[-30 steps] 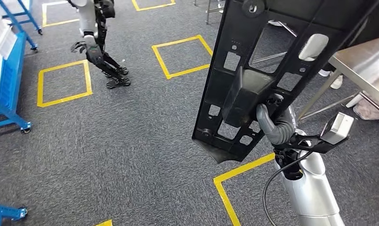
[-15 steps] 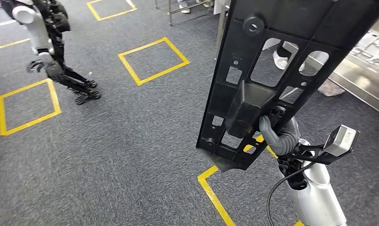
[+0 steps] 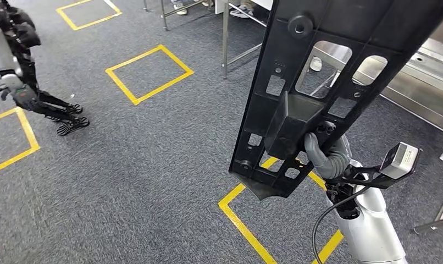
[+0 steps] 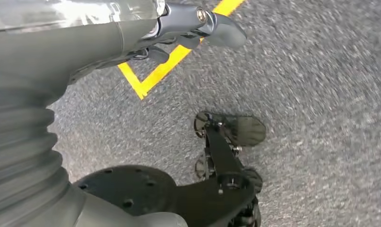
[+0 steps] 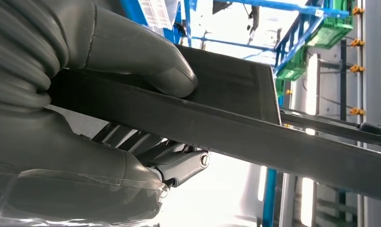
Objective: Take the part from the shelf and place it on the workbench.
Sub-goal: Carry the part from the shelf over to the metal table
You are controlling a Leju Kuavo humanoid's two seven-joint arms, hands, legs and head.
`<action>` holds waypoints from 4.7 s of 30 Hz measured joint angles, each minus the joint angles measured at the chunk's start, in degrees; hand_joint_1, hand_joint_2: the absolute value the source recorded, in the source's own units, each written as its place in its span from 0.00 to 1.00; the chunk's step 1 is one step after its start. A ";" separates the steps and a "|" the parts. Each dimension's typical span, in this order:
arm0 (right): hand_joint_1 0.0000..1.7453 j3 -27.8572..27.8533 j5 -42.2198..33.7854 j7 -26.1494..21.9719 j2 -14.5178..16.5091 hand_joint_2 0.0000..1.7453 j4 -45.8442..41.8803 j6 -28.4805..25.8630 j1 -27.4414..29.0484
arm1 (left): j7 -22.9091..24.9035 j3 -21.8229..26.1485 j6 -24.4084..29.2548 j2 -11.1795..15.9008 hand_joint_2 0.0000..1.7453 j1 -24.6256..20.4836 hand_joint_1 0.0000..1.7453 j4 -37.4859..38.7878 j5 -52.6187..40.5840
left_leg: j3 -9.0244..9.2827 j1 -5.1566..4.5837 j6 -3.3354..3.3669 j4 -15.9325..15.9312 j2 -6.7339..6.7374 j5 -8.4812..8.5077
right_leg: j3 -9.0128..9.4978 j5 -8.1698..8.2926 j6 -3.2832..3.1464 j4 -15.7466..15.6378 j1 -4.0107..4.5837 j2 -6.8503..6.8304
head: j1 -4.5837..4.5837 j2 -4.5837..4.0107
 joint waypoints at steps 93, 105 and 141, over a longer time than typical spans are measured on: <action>1.00 3.51 -1.05 3.55 2.12 1.00 5.71 -1.39 -7.85 | 0.99 -0.34 -2.21 0.47 1.00 -0.43 0.00 0.02 -0.30 | -0.31 0.29 -0.41 1.22 -4.27 -0.93 | 0.23 1.30 -0.14 -1.78 -0.05 2.48 | -0.15 0.00; 1.00 4.06 0.60 2.85 2.11 1.00 6.15 -1.50 -6.93 | 0.43 -0.29 -2.21 0.50 1.00 0.11 0.00 0.02 -0.03 | -7.91 0.59 -1.98 13.53 -4.11 -3.52 | 2.51 -0.40 -2.73 -2.76 0.40 3.02 | -0.82 0.00; 1.00 5.68 4.31 2.49 2.84 1.00 5.67 -1.73 -4.87 | -0.25 -0.24 -2.66 0.76 1.00 1.02 0.00 0.04 -0.48 | -6.76 -0.57 0.43 2.21 -5.05 3.96 | 9.68 -5.93 -1.54 -3.12 0.74 3.38 | -1.40 0.01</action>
